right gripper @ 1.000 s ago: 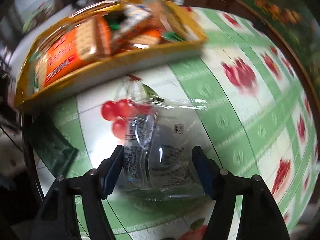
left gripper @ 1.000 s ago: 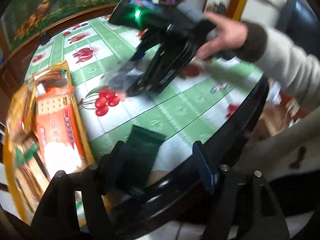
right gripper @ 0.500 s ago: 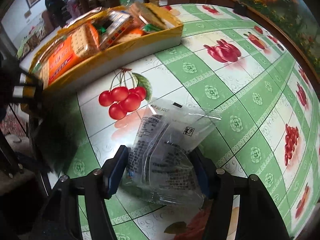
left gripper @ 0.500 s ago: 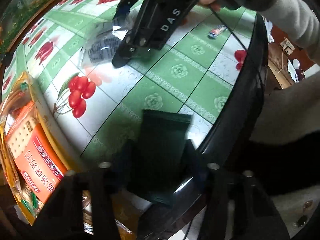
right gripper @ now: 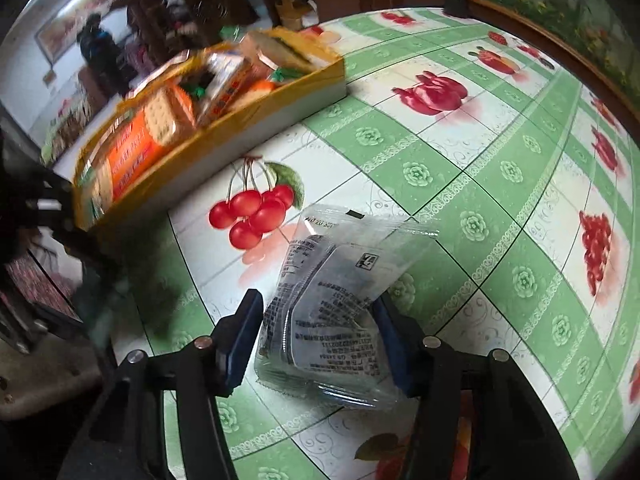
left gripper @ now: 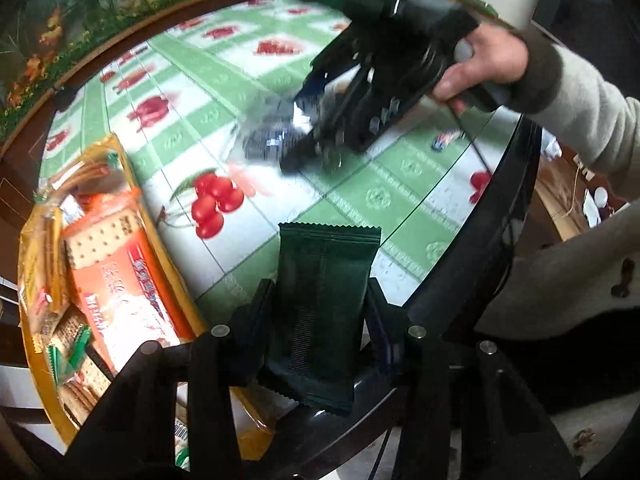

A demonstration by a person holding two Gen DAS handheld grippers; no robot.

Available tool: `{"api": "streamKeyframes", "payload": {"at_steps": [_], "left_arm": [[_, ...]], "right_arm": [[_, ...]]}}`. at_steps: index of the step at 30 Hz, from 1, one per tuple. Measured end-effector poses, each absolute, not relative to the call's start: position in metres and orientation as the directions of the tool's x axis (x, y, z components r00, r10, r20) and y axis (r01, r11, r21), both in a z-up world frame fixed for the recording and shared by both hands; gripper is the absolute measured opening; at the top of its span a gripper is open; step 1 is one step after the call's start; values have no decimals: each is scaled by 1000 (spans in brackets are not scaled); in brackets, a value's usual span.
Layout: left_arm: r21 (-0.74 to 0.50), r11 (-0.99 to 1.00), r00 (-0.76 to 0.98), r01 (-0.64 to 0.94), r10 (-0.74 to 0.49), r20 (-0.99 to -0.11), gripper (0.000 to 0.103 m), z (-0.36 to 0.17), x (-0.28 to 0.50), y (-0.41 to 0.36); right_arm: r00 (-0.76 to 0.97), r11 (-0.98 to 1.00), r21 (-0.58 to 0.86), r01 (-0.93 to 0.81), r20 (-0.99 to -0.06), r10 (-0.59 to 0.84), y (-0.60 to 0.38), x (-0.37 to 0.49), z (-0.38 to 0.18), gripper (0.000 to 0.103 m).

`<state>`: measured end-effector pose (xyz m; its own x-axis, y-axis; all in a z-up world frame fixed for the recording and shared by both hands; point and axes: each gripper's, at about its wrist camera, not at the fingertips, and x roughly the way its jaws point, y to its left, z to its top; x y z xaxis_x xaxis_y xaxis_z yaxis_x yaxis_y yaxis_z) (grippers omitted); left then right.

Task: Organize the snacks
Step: 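Carry the clear bag with the right gripper while the left carries the green pack over the box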

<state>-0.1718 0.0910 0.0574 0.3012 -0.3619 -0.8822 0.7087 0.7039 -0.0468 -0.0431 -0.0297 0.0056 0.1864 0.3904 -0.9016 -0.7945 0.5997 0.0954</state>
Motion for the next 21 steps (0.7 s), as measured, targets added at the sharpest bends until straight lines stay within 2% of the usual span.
{"api": "streamKeyframes", "payload": {"at_steps": [2,5,10,12,14,21], "left_arm": [[-60,707,310,705,-383,-870,46,59,-171,92],[-76,715,324,695,-405,-855,46,62,-176,94],[-104,728,337,678,-434,-835,46,64,-179,98],[-110,730,341,675,-441,-830,46,65,-180,99],[-114,738,348,665,-442,-827,46,64,-180,102],[-131,772,402,622,-459,-793,46,82,-182,116]], "right_arm": [[218,591,12,-807,-923,318,-23,-48,3,74],[233,564,-46,-825,-936,263,-14,-52,2,74],[181,586,13,-810,-945,271,-13,-36,5,73],[137,602,72,-795,-946,293,-16,-27,3,56],[149,602,61,-796,-945,292,-17,-24,4,50],[122,639,195,-744,-901,417,-44,-16,6,49]]}}
